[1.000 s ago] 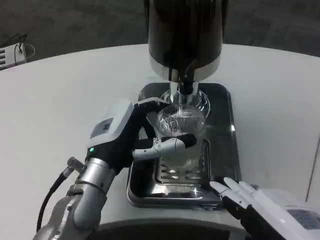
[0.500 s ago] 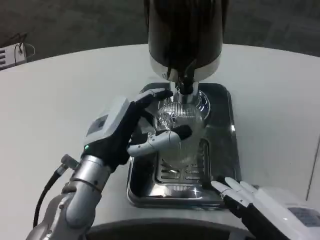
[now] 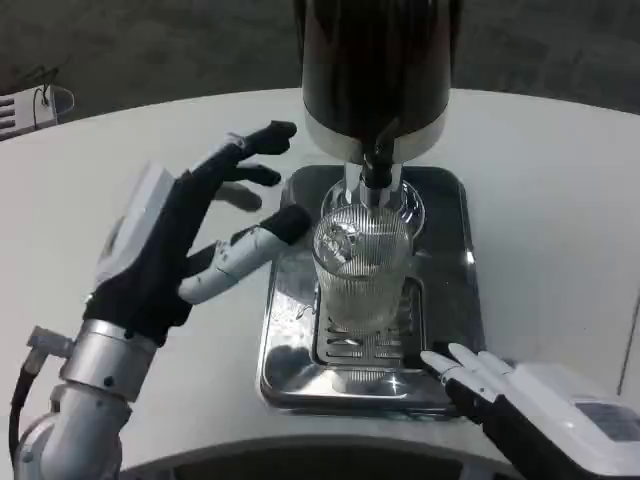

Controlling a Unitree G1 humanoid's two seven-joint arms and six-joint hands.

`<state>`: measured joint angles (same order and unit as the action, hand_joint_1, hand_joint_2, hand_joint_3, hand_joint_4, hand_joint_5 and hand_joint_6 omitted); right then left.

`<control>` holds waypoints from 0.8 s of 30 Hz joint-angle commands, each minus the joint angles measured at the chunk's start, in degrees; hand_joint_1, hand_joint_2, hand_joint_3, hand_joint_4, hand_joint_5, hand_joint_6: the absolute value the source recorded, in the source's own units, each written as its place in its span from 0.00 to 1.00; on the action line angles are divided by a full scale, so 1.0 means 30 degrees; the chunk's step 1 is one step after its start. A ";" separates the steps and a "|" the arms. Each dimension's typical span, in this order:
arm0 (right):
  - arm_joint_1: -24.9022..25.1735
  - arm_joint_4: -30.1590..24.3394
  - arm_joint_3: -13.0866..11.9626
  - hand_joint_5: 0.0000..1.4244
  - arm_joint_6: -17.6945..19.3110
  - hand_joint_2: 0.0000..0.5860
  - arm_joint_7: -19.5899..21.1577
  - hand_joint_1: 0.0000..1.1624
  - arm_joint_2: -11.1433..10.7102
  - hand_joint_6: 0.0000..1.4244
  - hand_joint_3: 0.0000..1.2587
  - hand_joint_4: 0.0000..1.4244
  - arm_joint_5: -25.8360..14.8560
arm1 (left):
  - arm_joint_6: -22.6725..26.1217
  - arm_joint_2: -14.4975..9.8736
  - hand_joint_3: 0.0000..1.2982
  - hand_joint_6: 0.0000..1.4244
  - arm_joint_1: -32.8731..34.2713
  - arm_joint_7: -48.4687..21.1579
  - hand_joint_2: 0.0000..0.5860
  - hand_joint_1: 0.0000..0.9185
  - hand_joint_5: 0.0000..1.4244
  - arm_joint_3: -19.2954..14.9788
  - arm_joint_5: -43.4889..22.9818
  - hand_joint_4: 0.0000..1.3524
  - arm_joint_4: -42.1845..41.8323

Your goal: Grasp the cup under the faucet to collect the drink, then remove the cup.

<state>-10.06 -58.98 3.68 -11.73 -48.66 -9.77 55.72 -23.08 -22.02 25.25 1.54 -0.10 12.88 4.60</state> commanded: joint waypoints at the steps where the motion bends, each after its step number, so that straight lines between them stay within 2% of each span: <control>1: 0.0163 0.0112 0.0246 0.00 -0.0130 0.77 0.0081 0.48 -0.0123 0.00 0.07 0.00 -0.0079 | -0.0040 -0.0085 0.23 0.31 0.0282 -0.1470 0.06 0.00 0.26 -0.0563 -0.1891 0.21 -0.1543; 5: 0.0292 0.0191 0.0408 0.00 -0.0167 0.77 0.0128 0.48 -0.0128 0.00 0.07 0.00 0.0031 | 0.0400 -0.0256 0.20 0.27 0.1145 -0.3265 0.08 0.00 0.22 -0.0480 -0.3227 0.16 -0.1970; 10: 0.0310 0.0155 0.0508 0.00 -0.0212 0.77 0.0172 0.48 -0.0104 0.00 0.07 0.00 0.0121 | 0.0985 -0.0060 0.18 0.26 0.2102 -0.4875 0.08 0.00 0.19 -0.0184 -0.3979 0.13 -0.1877; 24: -0.0090 -0.0316 0.0453 0.00 -0.0310 0.77 0.0102 0.48 -0.0065 0.00 0.07 0.00 0.0199 | 0.2606 0.0251 0.12 0.21 0.3905 -0.7951 0.09 0.00 0.15 0.0906 -0.4318 0.07 -0.0184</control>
<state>-9.74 -58.95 4.93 -12.57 -48.60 -9.79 56.32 -16.27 -21.32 35.21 -20.60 1.67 0.15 2.26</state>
